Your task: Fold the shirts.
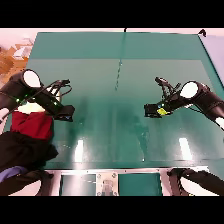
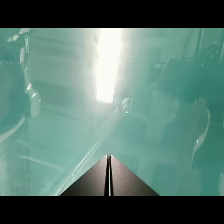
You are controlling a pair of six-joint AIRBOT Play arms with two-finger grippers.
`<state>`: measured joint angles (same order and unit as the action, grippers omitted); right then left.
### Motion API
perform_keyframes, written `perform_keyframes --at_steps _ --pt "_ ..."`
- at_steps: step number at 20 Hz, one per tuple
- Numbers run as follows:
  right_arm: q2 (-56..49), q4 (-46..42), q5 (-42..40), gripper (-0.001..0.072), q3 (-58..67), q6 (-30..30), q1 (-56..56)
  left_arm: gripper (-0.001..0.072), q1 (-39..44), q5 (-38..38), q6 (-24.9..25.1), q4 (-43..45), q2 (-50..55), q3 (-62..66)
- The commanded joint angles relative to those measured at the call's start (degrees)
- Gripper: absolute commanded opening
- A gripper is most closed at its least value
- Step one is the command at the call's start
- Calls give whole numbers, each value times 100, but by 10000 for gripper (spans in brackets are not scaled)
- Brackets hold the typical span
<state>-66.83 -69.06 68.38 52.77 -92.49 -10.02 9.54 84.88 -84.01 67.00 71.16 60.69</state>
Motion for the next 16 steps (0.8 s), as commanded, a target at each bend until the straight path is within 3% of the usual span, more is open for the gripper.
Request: perform_keyframes --at_steps 1,13,16 --pt "2 2 0 13 -2 -2 -4 27 4 -2 2 0 -2 0" --pt "2 2 0 13 -2 -2 -4 27 4 -13 2 -2 -2 0" --pt "2 2 0 13 -2 -2 -4 27 4 -730 7 4 0 -2"
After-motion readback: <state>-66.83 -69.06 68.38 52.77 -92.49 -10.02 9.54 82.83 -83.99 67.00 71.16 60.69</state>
